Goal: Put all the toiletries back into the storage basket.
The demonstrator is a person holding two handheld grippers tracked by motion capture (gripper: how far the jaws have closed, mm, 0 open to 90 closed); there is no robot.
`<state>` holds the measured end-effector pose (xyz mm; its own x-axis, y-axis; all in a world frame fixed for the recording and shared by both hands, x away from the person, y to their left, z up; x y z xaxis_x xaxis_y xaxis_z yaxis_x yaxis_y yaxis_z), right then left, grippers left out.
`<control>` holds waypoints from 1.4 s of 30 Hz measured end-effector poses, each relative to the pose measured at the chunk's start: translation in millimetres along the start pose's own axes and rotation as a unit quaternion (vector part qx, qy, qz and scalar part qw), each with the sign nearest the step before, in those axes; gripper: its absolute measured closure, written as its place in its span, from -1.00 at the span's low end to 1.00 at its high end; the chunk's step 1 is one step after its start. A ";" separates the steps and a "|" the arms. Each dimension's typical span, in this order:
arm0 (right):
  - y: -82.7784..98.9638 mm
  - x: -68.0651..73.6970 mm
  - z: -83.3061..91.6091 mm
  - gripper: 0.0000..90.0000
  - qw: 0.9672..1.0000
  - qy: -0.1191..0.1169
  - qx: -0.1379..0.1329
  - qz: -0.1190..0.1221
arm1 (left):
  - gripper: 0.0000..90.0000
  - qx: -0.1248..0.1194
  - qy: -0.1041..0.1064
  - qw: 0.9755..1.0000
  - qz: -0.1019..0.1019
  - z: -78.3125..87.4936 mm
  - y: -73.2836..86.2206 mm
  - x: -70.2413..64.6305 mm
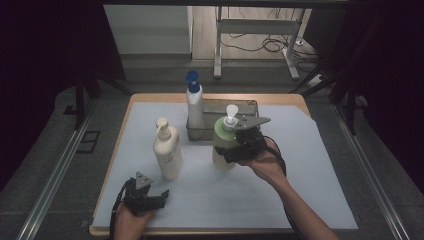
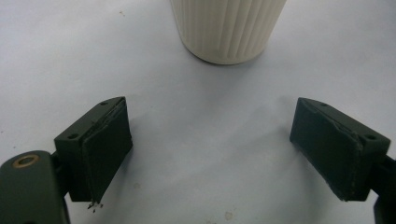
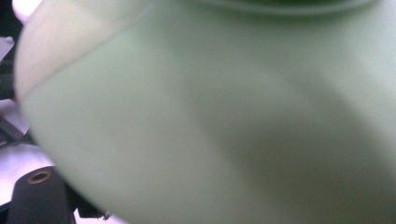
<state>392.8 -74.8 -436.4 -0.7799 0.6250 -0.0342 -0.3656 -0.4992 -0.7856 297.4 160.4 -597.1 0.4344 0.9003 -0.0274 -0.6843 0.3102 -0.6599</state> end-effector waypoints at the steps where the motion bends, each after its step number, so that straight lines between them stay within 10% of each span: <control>1: -2.0 -1.1 0.1 -0.72 1.000 0.001 -0.001 0.000 | -0.73 0.000 0.000 1.000 0.000 0.0 0.0 0.0; 42: -64.0 -57.2 -23.7 -0.72 0.998 0.057 -0.009 -0.034 | -0.73 0.000 0.000 1.000 0.000 0.0 0.0 0.1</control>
<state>472.8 -64.3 -398.8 -0.6904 0.7217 -0.0500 -0.4052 -0.4431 -0.7997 297.4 160.5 -597.1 0.4348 0.9001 -0.0279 -0.6849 0.3104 -0.6592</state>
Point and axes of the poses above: each handheld gripper's, and its own axes: z roughly backward along the jaws, y roughly out of its underside, x roughly to its left, the point moved 10 cm from there along -z, roughly forward along the jaws, and after that the axes turned 2 degrees about x, right-handed, at the moved point
